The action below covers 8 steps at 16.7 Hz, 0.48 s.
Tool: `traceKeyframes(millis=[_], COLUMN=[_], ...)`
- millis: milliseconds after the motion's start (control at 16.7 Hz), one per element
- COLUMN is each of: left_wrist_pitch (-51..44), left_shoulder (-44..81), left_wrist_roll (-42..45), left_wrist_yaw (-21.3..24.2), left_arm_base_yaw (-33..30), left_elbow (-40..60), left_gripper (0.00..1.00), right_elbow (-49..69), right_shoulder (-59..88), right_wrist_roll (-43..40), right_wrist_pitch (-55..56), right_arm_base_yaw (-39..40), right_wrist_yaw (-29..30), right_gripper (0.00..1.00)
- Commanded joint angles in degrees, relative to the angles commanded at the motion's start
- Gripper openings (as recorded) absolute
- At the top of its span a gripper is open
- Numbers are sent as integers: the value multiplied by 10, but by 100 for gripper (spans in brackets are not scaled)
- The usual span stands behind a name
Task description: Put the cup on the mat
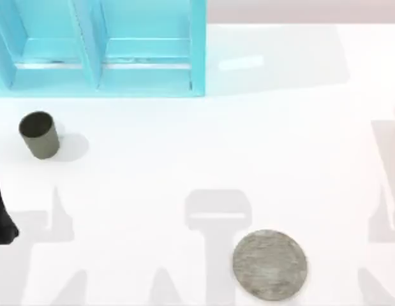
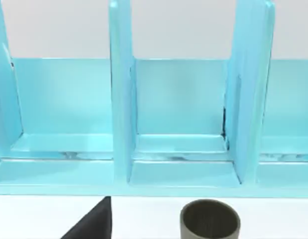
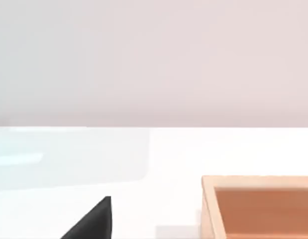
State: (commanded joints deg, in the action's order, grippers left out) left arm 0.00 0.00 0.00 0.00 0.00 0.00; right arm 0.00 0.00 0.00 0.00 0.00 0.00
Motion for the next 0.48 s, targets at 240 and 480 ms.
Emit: traceKeyframes(millis=[240, 480], left_wrist_pitch=[-11, -74], left_shoulder=[15, 115], left_wrist_roll=[14, 102], left_wrist_yaw=[0, -1], left_arm_base_yaw=[-1, -7], left_elbow=[10, 77], left_gripper=[100, 100], right_elbow=[0, 0], right_shoulder=[0, 0], right_wrist_roll=[0, 0], right_wrist_pitch=[0, 0], right_arm_base_yaw=[0, 0], right_wrist_yaw=[0, 0], right_gripper=[100, 100])
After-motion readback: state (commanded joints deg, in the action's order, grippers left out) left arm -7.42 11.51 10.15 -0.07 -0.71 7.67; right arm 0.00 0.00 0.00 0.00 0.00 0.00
